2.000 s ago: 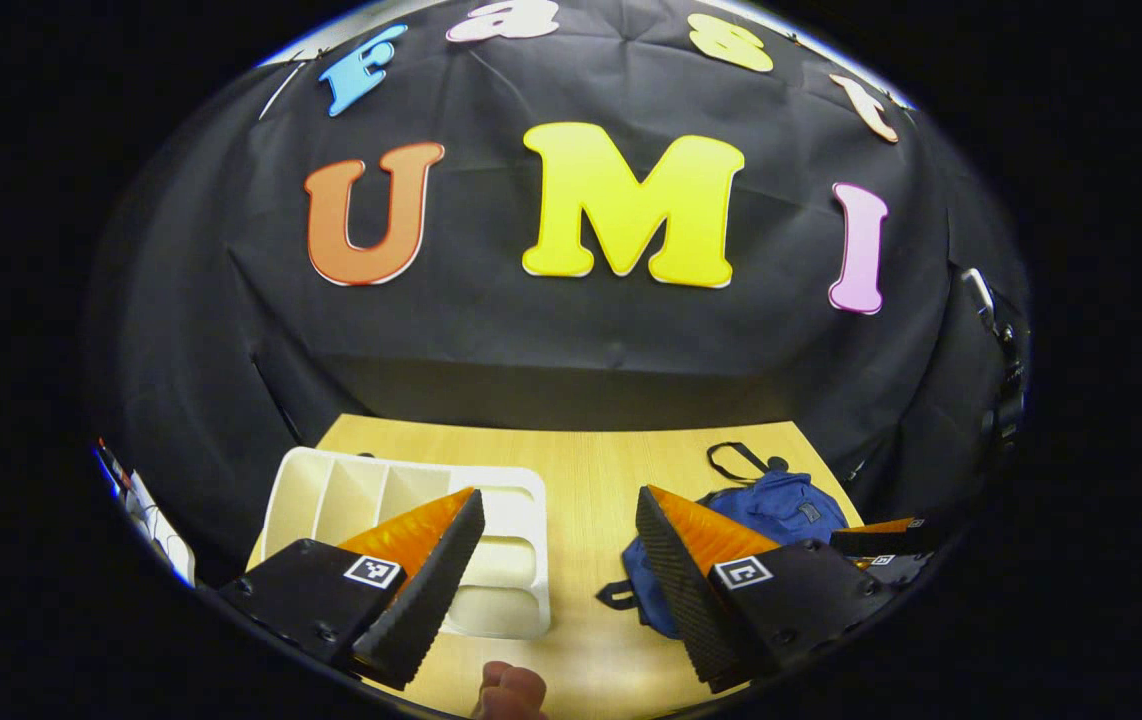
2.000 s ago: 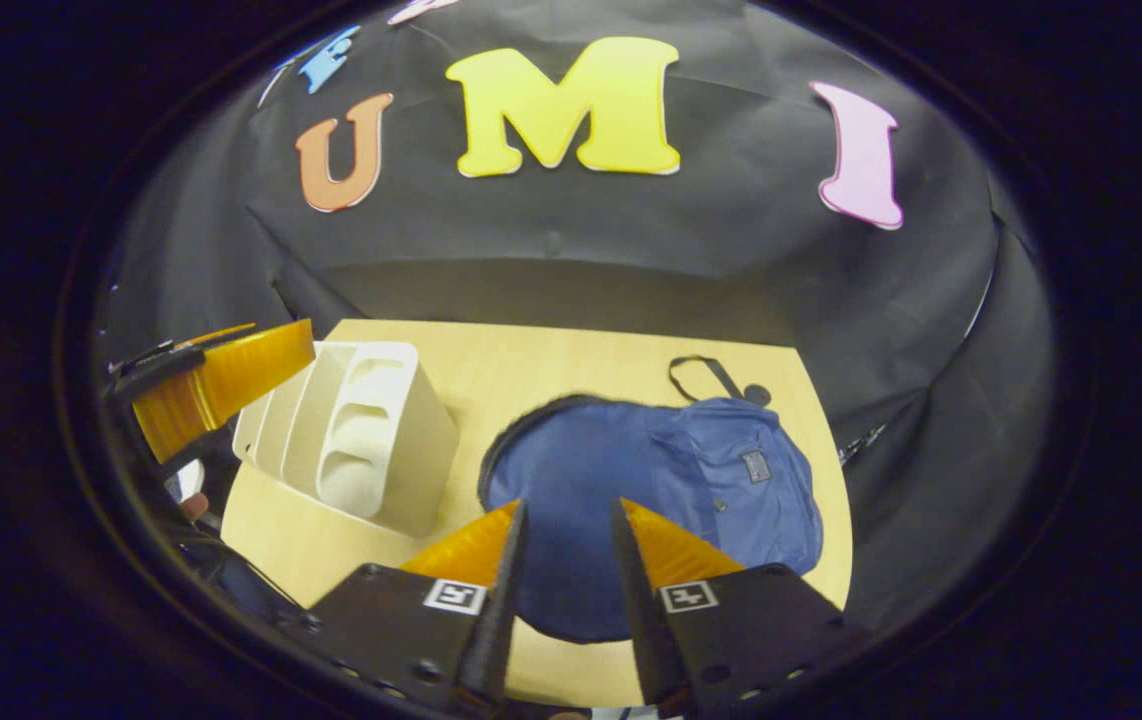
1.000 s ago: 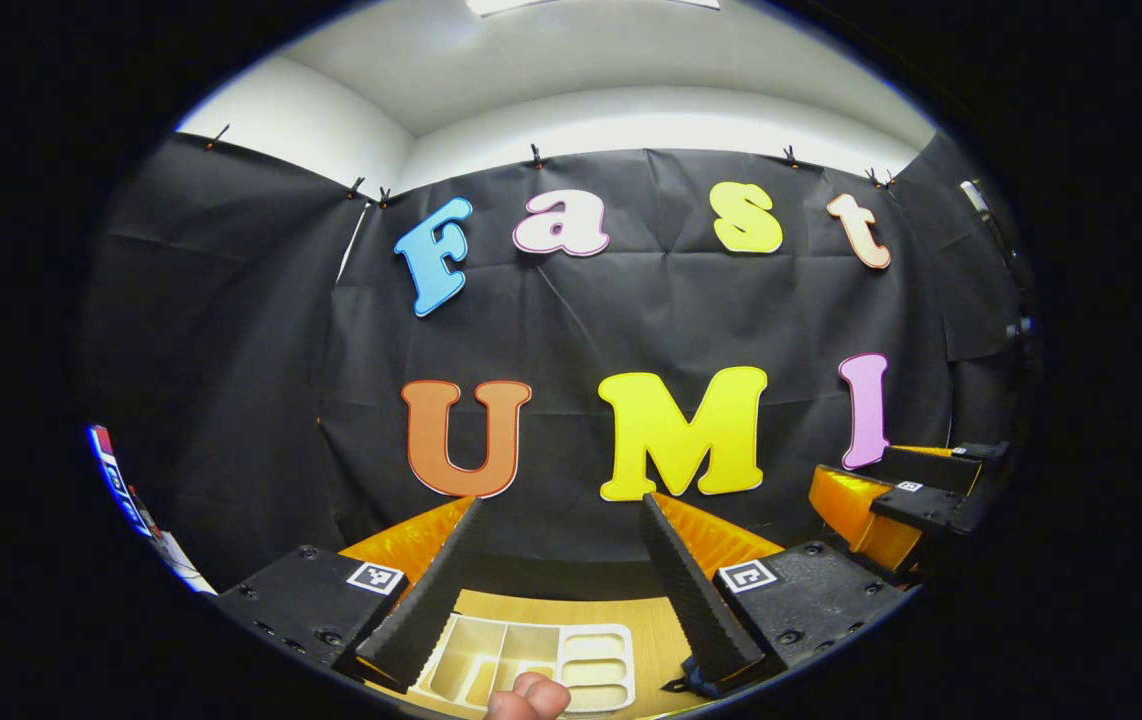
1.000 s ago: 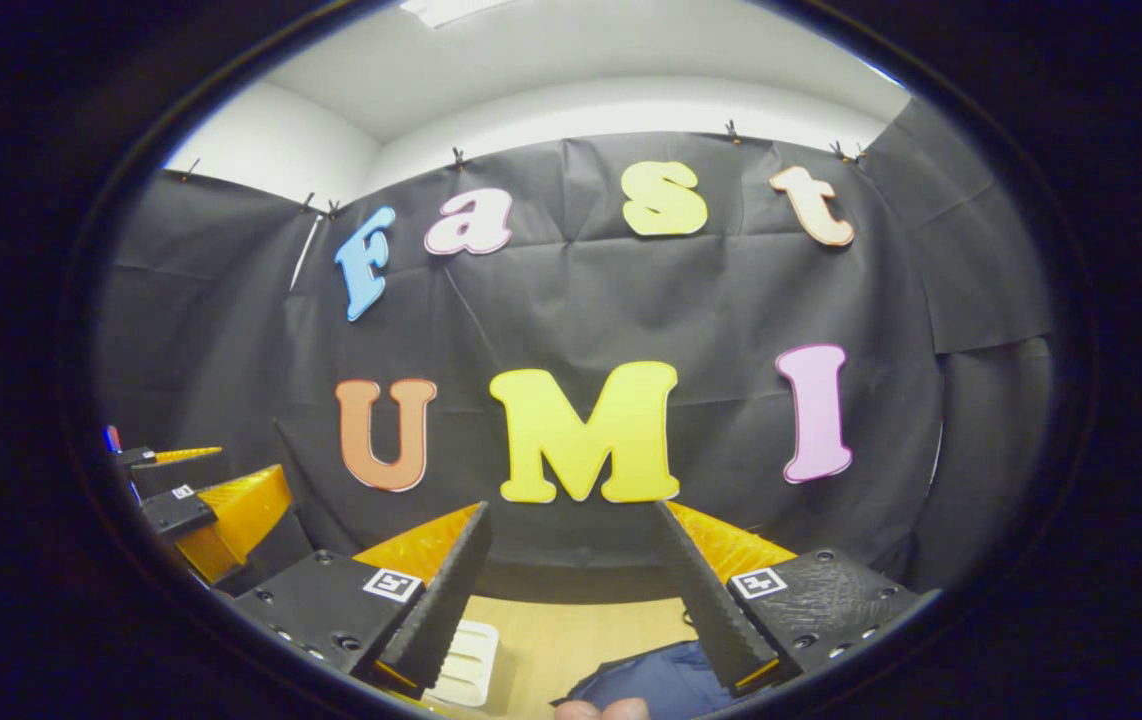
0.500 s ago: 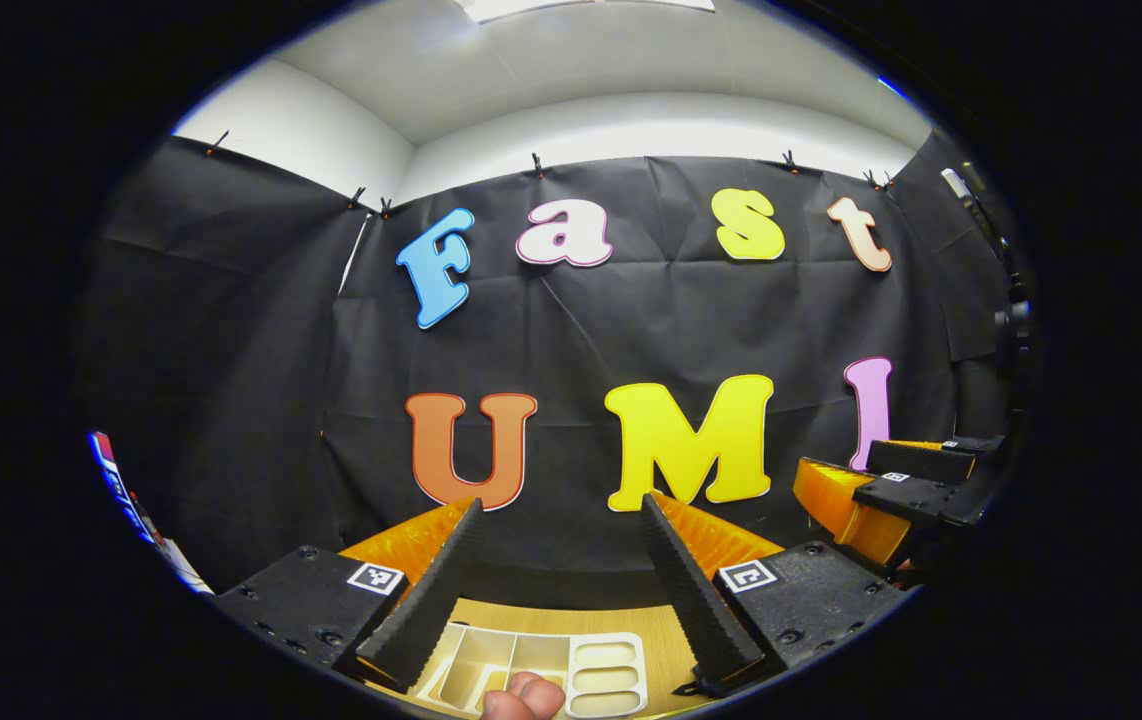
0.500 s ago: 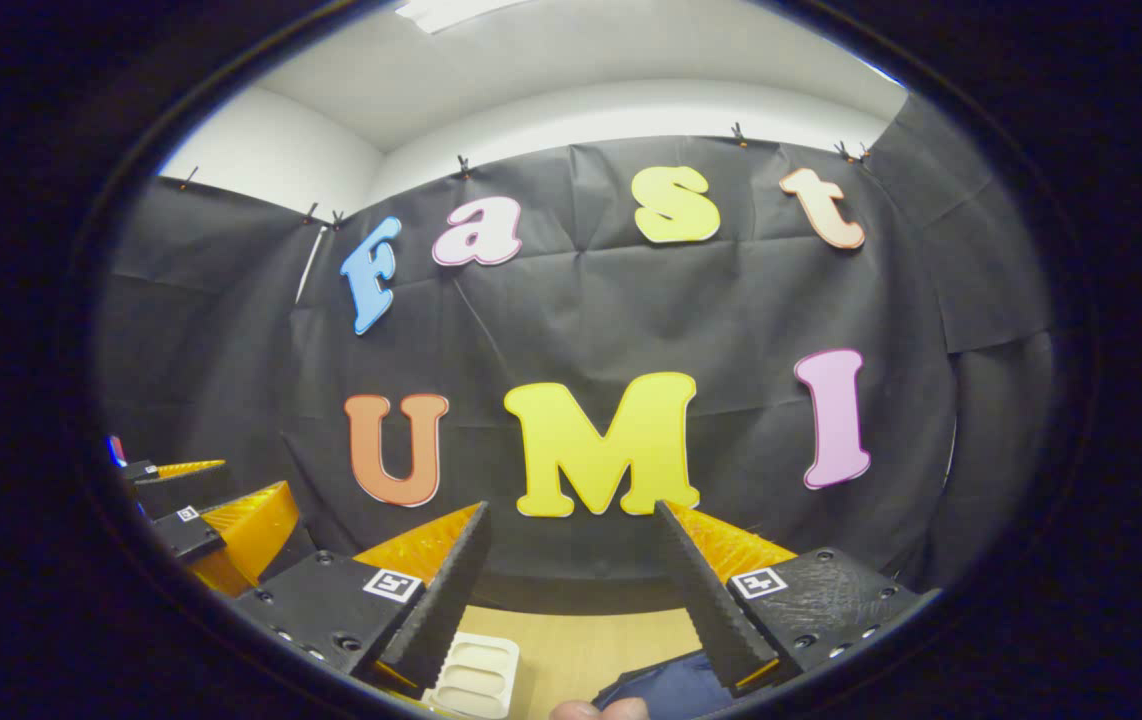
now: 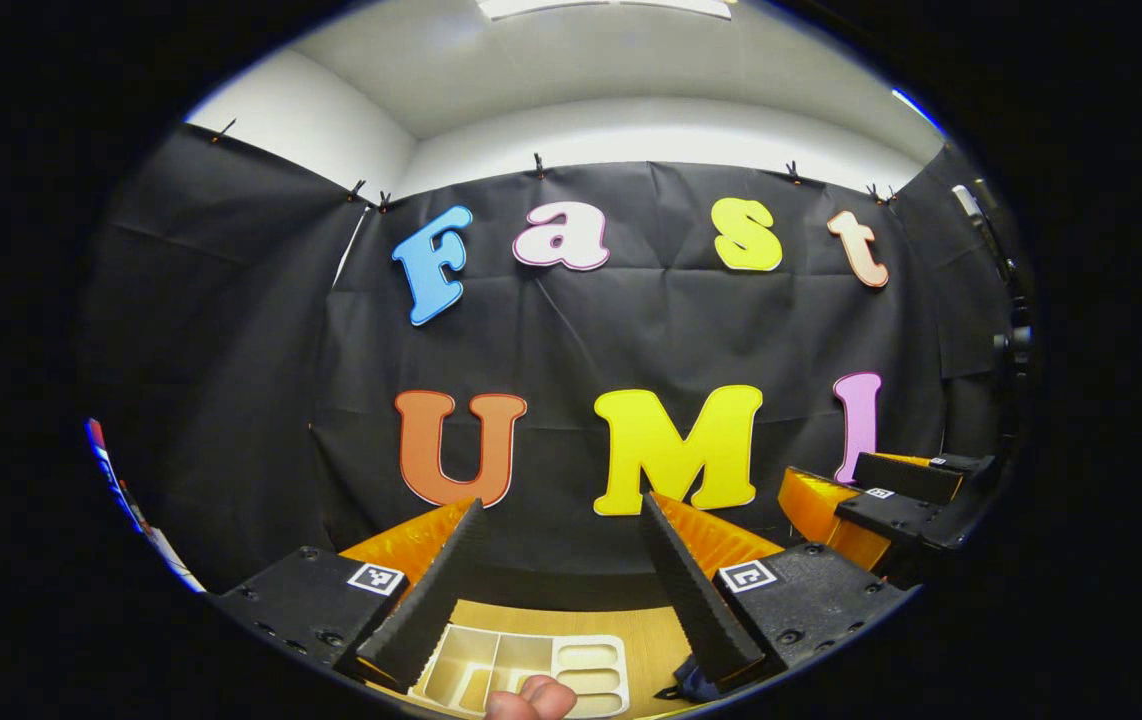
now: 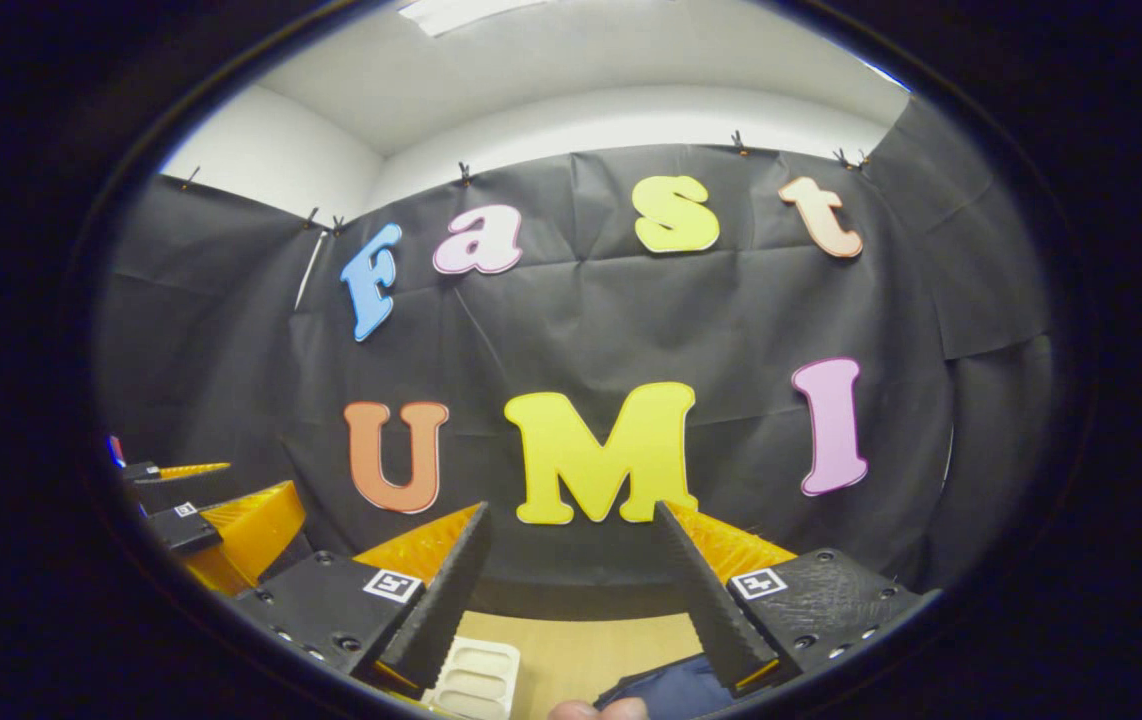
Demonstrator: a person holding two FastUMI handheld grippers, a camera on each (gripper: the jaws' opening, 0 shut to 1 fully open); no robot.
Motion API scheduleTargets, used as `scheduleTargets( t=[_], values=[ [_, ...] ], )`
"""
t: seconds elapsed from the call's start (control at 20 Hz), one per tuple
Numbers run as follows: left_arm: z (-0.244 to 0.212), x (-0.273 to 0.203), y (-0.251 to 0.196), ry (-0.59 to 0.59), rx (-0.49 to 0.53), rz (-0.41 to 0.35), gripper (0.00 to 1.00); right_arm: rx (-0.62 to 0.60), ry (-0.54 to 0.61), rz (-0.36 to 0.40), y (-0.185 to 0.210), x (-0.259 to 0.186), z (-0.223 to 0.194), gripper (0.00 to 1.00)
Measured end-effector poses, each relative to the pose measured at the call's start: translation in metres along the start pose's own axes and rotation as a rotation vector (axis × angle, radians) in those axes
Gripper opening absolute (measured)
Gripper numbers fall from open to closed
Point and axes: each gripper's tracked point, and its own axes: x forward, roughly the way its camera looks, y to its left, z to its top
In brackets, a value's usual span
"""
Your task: Open the schoolbag, grab two books from the bookshelf and put them into the schoolbag.
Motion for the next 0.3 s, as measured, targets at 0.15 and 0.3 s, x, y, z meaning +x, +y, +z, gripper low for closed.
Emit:
scheduleTargets(
  t=[0.15,0.3],
  values=[
    [0.0055,-0.0005,0.0049,-0.022,-0.002,0.024,0.98,0.01,-0.002,-0.005,-0.0025,-0.0027,-0.0026,0.96],
    [0.0077,-0.0014,0.0097,-0.028,0.015,0.038,0.98,0.006,0.008,0.002,-0.0041,-0.0046,-0.0044,0.96]
  ],
)
